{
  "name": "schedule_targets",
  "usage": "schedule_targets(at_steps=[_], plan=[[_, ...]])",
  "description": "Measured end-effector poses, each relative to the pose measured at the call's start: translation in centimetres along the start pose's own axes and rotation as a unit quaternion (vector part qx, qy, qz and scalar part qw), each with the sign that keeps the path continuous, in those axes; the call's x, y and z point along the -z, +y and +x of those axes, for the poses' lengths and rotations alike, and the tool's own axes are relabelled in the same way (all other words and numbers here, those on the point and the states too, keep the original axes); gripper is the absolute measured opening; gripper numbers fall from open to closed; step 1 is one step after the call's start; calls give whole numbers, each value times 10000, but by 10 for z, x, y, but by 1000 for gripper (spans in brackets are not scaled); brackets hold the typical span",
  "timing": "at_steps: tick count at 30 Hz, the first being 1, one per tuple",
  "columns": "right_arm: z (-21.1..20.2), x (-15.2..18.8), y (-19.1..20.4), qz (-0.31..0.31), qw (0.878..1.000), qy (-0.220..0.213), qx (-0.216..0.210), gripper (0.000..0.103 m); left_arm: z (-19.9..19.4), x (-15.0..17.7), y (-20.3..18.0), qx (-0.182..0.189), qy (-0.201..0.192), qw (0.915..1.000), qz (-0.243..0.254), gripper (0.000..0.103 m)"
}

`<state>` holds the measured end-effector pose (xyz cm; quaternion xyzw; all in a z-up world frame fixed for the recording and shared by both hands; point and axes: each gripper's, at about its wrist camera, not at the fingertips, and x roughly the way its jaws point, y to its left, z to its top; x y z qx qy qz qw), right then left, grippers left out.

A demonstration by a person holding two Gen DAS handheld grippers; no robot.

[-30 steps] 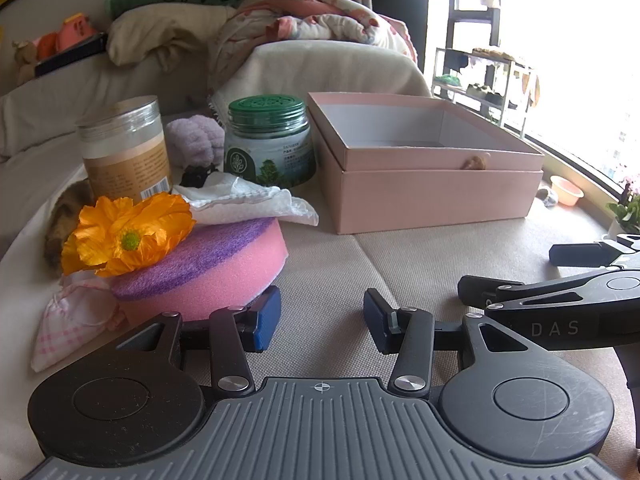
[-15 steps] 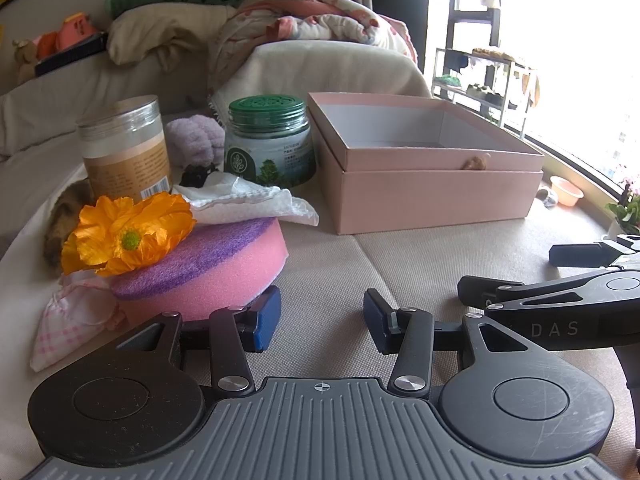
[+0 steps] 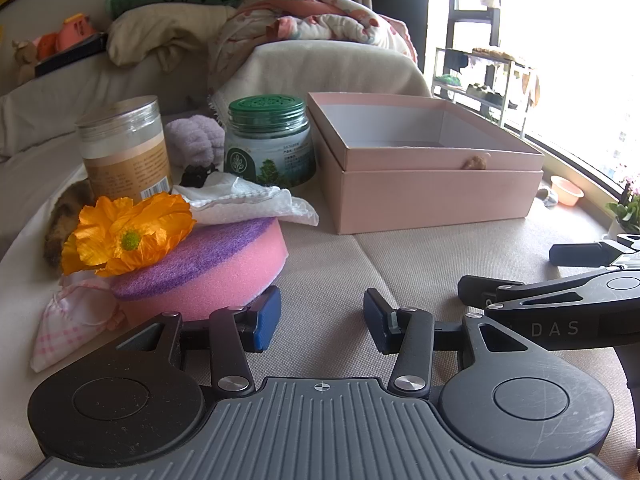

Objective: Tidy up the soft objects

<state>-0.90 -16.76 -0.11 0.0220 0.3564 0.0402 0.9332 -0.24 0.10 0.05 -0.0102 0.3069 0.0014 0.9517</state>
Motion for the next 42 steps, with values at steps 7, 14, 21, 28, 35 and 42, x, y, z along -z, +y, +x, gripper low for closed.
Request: schedule_targets(at_steps=[7,14,21,28,35,42], plan=[[0,0,0,0,10000,0,0,103,0,0,0,-2,1,10000,2,51],[0,0,0,0,10000,-1,0,103,0,0,0,-3,1,10000,4,51],[0,0,0,0,10000,0,0,103,0,0,0,-4,1,10000,5,51],[0,0,0,0,10000,1,0,103,-1,0,0,-11,2,10000,14,51],[0,0,0,0,10000,1,1,103,-1,0,0,-14,2,10000,21,51],[-1,1,0,-9,10000,63,-21,103,-8,3,8,381,-3,9992,-101,50]])
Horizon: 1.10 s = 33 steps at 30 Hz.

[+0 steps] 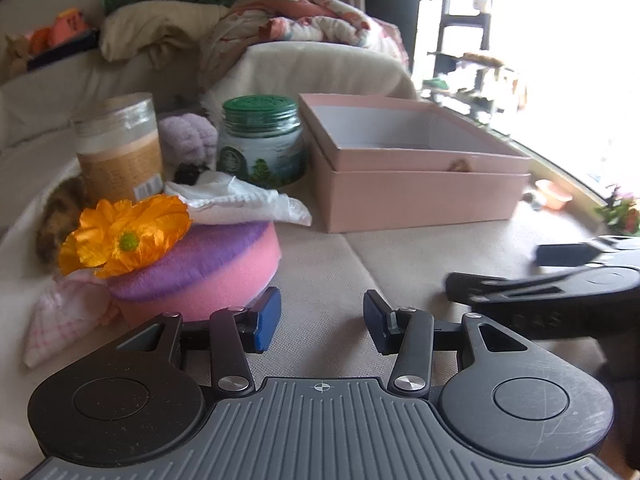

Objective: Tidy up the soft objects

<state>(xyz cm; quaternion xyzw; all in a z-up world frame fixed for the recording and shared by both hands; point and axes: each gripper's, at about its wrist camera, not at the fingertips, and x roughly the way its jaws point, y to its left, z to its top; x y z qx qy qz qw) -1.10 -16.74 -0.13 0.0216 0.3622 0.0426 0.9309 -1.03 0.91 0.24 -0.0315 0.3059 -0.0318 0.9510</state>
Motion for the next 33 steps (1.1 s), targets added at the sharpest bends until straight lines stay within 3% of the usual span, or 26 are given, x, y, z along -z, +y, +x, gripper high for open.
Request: schedule_targets(at_steps=[3,6,14,18,23,26,28,30,33], plan=[[2,-9,-2,-79,9993,342,-108,103,-20,6,6,381,22,9993,30,50],[-1,-8,-1,-56,9991,412,-58,103,-52,9,14,662,-218,9973,210,50],[-3,-4,2,-47,9992,402,-34,103,-82,-22,69,216,-548,9982,-52,49],[-7,-1,3,-168,9990,370,-175,103,-59,-40,88,318,-128,9991,-261,49],[-10,1,7,-251,9988,329,-258,103,-22,-38,96,-2,328,9982,-496,49],[-16,4,6,-176,9995,173,-198,102,-20,-32,95,16,254,9989,-394,44],[-28,5,8,-217,9994,-235,-164,102,-28,-28,99,14,126,9993,-345,23],[-41,2,17,-527,9964,-551,-377,102,-41,-26,111,254,-48,9985,-477,20],[-52,-10,43,-1116,9874,-656,-911,102,-67,-26,128,401,-362,9964,-659,19]])
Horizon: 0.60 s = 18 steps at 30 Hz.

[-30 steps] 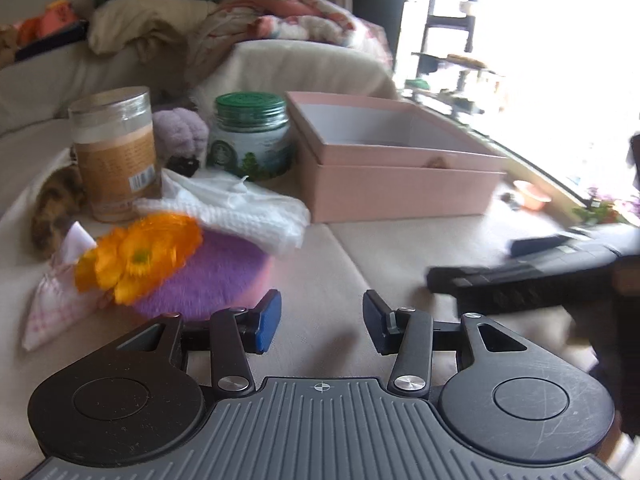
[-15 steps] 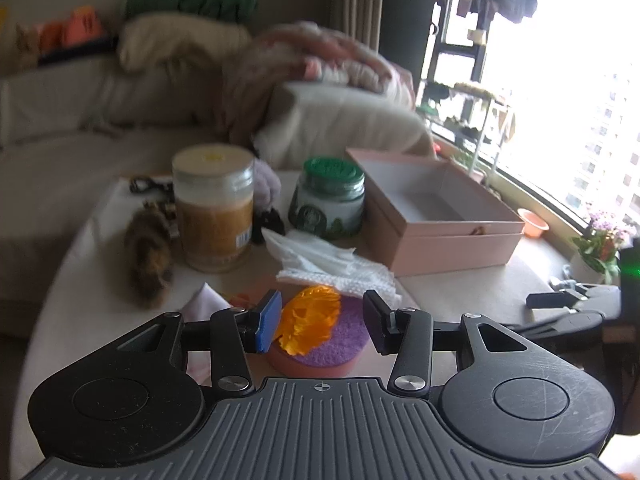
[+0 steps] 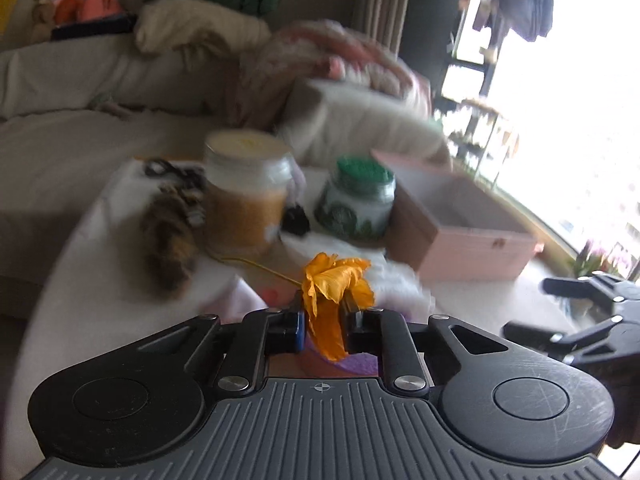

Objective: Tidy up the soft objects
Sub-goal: 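Grasp the orange flower with the left tool while the right tool grasps the white tissue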

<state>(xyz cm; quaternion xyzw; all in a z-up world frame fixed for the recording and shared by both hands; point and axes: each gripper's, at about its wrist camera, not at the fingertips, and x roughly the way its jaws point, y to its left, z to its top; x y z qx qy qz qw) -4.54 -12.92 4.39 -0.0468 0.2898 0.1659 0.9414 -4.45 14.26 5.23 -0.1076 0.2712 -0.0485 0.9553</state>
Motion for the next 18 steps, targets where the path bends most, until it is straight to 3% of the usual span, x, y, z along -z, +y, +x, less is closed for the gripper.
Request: schedule_targets(at_steps=[5,10,12,14,16,18], plan=[[25,-44,48,-644,9949,19,-776,93,-44,-7,17,11,-445,9990,103,19],[90,-84,79,-506,9914,697,-986,84,-67,-3,31,109,-544,9985,-36,19],[114,-90,80,-302,9879,1076,-1074,66,-71,-2,32,138,-566,9983,15,19],[120,-94,75,-131,9872,1249,-979,27,-74,-2,30,205,-555,9982,62,19],[106,-99,65,41,9868,1186,-1099,6,-76,-2,24,358,-543,9977,170,19],[72,-102,51,134,9887,928,-1173,4,-77,-3,12,538,-520,9964,390,19]])
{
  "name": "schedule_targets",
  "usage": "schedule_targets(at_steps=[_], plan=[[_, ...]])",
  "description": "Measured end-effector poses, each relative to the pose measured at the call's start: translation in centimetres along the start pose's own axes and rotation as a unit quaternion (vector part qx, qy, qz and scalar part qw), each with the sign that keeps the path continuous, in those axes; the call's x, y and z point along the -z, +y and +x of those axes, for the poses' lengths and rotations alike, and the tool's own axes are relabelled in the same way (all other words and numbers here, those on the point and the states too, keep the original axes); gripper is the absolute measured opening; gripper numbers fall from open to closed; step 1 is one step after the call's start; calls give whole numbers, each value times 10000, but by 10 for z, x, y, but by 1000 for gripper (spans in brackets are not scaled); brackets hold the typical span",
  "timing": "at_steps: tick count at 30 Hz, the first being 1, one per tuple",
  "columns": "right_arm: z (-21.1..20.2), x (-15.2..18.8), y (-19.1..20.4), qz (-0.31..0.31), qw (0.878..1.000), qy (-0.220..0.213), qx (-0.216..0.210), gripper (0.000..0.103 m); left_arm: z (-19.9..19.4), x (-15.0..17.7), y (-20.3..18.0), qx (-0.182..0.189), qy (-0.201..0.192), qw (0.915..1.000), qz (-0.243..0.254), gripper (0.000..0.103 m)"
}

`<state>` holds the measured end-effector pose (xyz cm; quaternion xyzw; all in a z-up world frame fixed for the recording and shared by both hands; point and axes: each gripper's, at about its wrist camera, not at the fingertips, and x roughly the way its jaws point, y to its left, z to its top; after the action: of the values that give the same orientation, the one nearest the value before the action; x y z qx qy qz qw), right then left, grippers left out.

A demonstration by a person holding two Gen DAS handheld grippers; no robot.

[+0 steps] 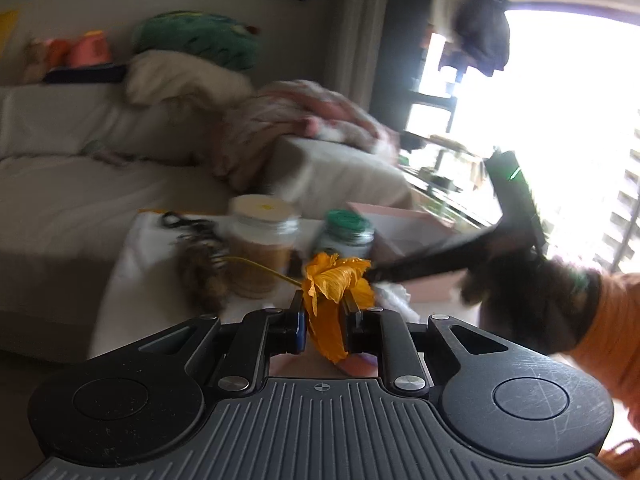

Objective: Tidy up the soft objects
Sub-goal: 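Grasp the orange flower with the left tool while the right tool grasps the white tissue, then carry the orange flower into the pink box and open the left tool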

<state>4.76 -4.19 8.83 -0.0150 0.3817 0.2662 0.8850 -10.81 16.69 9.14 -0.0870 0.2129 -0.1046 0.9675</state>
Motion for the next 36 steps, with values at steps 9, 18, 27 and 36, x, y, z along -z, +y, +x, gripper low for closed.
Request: schedule_targets(at_steps=[9,18,27,36], plan=[[-169,26,-62,202,9907,-1175,656,3,61,-63,-85,1223,-168,9881,913,20],[-217,5,-161,1249,9662,-1757,1413,3,309,-121,-98,1718,1877,9646,-694,28],[-196,-71,-188,1124,9635,-2156,1123,3,333,-125,-77,2006,1897,9604,-388,31],[-69,-93,-191,1244,9823,-1113,850,4,221,-146,-15,1574,705,9836,-530,31]])
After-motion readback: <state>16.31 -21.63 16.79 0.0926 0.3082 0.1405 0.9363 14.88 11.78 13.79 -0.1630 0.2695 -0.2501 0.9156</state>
